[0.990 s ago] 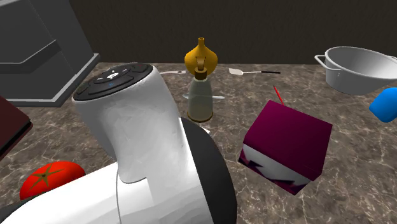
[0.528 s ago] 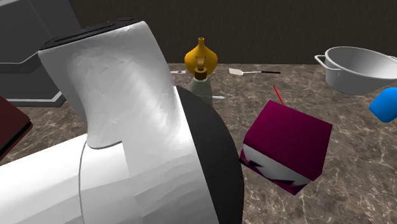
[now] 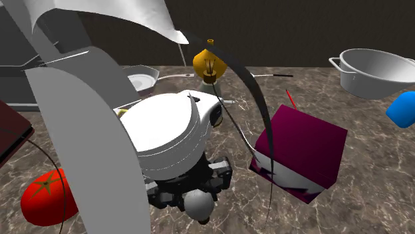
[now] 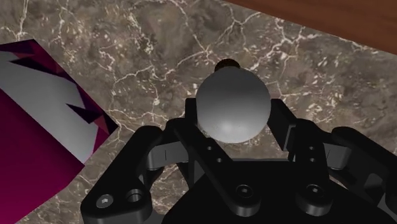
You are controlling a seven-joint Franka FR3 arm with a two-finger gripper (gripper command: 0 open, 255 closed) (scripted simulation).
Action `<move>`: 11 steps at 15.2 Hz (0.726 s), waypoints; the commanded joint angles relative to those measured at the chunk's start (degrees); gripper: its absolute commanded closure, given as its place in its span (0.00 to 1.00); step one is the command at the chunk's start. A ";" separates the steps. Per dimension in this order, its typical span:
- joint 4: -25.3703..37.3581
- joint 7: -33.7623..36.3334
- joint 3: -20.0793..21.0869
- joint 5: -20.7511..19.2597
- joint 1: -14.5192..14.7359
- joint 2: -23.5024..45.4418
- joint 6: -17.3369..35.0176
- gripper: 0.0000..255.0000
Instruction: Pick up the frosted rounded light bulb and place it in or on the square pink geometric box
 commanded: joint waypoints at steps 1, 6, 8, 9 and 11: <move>1.15 -0.20 0.05 0.18 0.10 -0.73 -1.90 1.00; 4.32 -0.79 0.04 0.43 0.17 -1.80 -6.10 1.00; 5.66 -1.02 0.04 0.51 0.18 -2.11 -7.73 1.00; 6.34 -1.13 0.04 0.54 0.18 -2.23 -8.53 1.00; 7.74 -1.35 0.05 0.61 0.19 -2.45 -10.13 1.00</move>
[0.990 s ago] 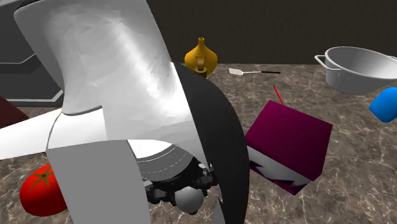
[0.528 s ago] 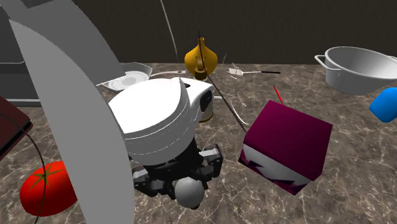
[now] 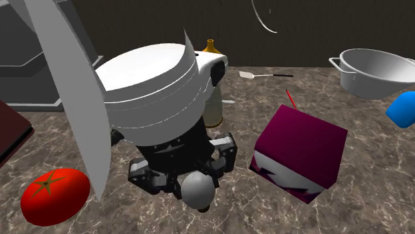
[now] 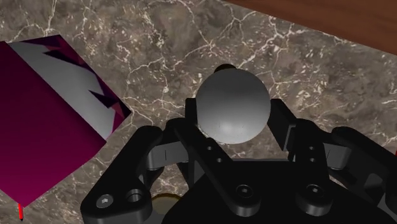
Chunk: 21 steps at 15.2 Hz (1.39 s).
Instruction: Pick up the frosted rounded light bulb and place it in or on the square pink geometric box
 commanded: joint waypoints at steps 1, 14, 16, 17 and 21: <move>1.30 -0.13 0.09 0.13 0.06 -0.33 -1.65 1.00; 10.33 -6.18 -4.26 -2.57 -2.22 2.59 -6.89 1.00; 11.94 -8.71 -6.41 -3.80 -3.21 4.47 -6.17 1.00; 12.84 -9.97 -7.46 -4.34 -3.68 5.49 -5.81 1.00; 17.06 -15.02 -11.59 -6.00 -5.33 10.08 -4.43 1.00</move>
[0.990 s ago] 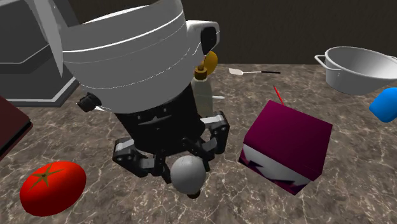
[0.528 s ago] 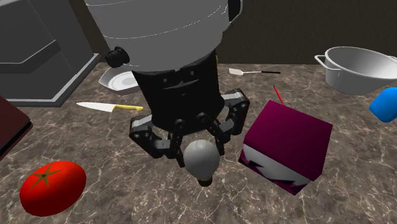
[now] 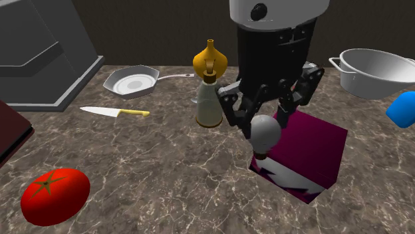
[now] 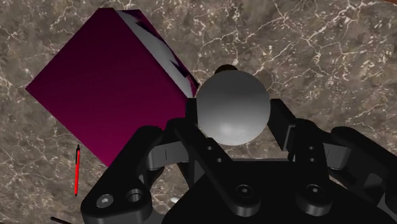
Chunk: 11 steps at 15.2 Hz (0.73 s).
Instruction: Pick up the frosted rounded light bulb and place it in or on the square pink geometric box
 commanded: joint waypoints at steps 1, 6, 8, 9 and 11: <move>2.01 -2.28 -1.85 -0.58 -0.67 2.52 0.97 1.00; 9.00 -8.76 -6.72 -0.98 -2.27 9.55 2.32 1.00; 12.24 -11.46 -8.58 -0.62 -2.89 12.69 2.70 1.00; 13.97 -12.84 -9.48 -0.33 -3.21 14.34 2.85 1.00; 17.63 -15.64 -11.25 0.50 -3.87 17.78 3.03 1.00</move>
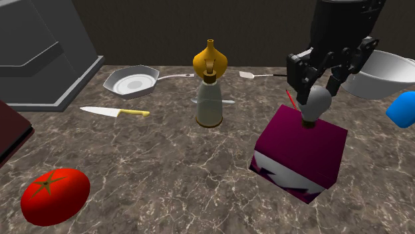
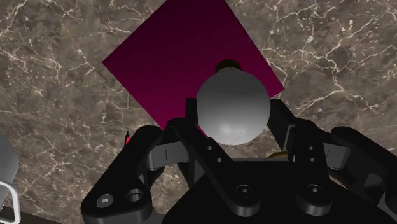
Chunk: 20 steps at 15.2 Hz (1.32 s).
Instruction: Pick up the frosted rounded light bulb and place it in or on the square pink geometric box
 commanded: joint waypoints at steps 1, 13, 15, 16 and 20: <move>4.13 -2.98 -1.80 1.01 -0.66 3.89 0.16 1.00; 2.84 -5.79 -3.99 2.51 -1.99 9.00 6.83 1.00; 1.52 -5.62 -4.05 2.49 -2.03 9.20 8.34 1.00; 0.88 -5.54 -4.08 2.49 -2.05 9.33 9.09 1.00; -1.56 -5.26 -4.21 2.51 -2.15 9.95 12.10 1.00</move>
